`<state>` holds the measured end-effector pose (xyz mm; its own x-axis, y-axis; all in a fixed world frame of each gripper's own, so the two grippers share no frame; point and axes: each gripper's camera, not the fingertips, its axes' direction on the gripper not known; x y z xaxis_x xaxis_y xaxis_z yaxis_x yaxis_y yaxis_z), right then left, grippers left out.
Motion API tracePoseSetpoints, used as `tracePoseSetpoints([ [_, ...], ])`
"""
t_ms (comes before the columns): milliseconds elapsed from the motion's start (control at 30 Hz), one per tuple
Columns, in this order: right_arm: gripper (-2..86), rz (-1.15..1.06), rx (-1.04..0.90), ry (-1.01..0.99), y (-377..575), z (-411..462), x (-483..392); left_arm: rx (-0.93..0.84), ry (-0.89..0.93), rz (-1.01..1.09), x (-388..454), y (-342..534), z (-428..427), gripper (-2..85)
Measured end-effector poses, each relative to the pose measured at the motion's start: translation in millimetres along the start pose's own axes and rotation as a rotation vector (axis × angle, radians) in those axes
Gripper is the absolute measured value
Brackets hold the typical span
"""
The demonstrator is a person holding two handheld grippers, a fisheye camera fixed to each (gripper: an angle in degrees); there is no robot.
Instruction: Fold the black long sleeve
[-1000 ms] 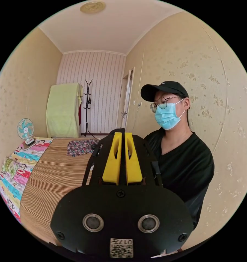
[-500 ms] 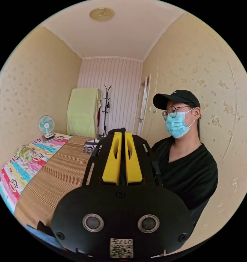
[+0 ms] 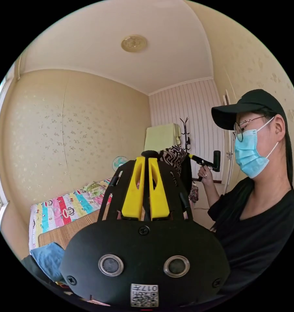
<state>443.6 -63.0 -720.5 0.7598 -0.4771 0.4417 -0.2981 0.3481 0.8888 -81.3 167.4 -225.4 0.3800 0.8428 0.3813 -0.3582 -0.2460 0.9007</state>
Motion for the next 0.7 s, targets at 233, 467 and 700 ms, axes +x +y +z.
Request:
tracePoseSetpoints([
  [233,1.7,0.003,-0.541,0.135,20.0,315.4,106.2,-0.404,-0.115,-0.247,-206.4,34.4,235.6,-0.2],
  [467,2.3,0.235,-0.844,0.23,177.9,533.6,177.8,-0.729,-0.232,-0.481,-354.4,211.2,452.6,5.4],
  [700,1.1,0.13,-0.962,0.143,358.9,450.9,69.4,-0.91,-0.139,-0.664,-274.3,424.2,416.2,10.8],
])
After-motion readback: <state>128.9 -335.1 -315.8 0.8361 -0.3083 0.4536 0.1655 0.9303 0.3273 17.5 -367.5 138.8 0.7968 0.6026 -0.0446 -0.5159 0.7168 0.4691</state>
